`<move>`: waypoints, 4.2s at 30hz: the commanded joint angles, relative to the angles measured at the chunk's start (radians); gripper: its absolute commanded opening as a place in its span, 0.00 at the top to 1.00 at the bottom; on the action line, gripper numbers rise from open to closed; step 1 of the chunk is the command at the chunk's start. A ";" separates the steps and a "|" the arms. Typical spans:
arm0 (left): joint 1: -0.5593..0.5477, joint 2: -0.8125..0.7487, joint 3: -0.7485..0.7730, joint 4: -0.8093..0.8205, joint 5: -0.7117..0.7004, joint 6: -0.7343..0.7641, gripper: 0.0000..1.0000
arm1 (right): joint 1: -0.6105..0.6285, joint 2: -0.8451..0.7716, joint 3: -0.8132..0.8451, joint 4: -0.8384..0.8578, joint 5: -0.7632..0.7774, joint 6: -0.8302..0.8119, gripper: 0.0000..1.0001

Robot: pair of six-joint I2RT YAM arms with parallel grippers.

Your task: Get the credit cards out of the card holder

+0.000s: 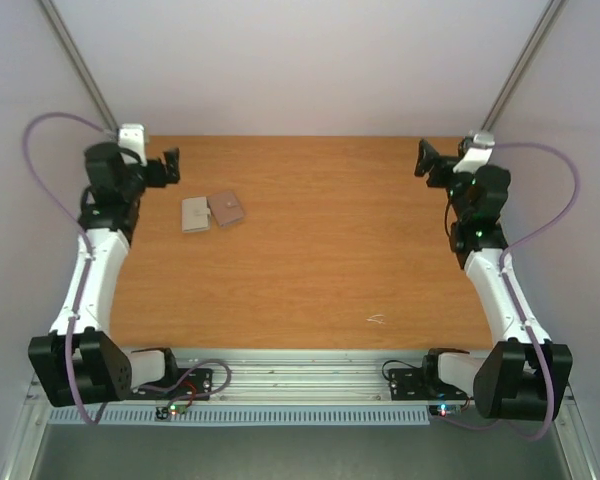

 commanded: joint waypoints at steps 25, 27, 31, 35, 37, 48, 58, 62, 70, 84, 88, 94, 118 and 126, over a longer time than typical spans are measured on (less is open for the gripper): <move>0.034 0.852 0.703 -0.976 0.041 -0.098 0.06 | 0.141 0.074 0.317 -0.577 -0.213 0.057 0.01; 0.032 0.861 0.667 -0.959 0.008 -0.134 0.07 | 0.153 0.066 0.312 -0.593 -0.192 0.057 0.01; 0.034 0.873 0.602 -0.935 -0.037 -0.208 0.16 | 0.166 0.046 0.294 -0.603 -0.160 0.070 0.01; 0.034 0.879 0.591 -0.911 -0.082 -0.244 0.22 | 0.172 0.037 0.296 -0.638 -0.129 0.067 0.01; 0.034 0.893 0.608 -0.904 -0.071 -0.244 0.25 | 0.172 0.039 0.302 -0.656 -0.115 0.060 0.02; 0.022 0.937 0.642 -0.867 0.033 -0.271 0.33 | 0.174 0.101 0.371 -0.746 -0.156 0.040 0.02; 0.021 0.957 0.620 -0.858 0.049 -0.311 0.70 | 0.174 0.096 0.378 -0.731 -0.209 0.083 0.02; 0.024 0.953 0.629 -0.864 0.044 -0.320 0.96 | 0.174 0.105 0.404 -0.761 -0.210 0.076 0.02; 0.029 0.863 0.628 -0.865 0.062 -0.304 1.00 | 0.174 0.101 0.435 -0.784 -0.220 0.071 0.01; -0.005 0.307 0.523 -0.820 0.156 -0.060 1.00 | 0.260 0.205 0.660 -0.749 -0.578 0.145 0.06; -0.064 0.215 0.583 -0.904 0.305 0.057 1.00 | 0.380 0.219 0.723 -0.746 -0.575 0.106 0.05; -0.185 0.096 0.674 -0.907 0.456 0.115 1.00 | 0.498 0.282 0.860 -0.724 -0.605 0.156 0.02; -0.418 -0.131 0.512 -0.628 0.469 -0.074 1.00 | 0.730 0.351 0.986 -0.703 -0.615 0.200 0.39; -0.423 -0.146 0.454 -0.631 0.494 -0.042 0.99 | 0.735 0.329 0.971 -0.711 -0.583 0.142 0.99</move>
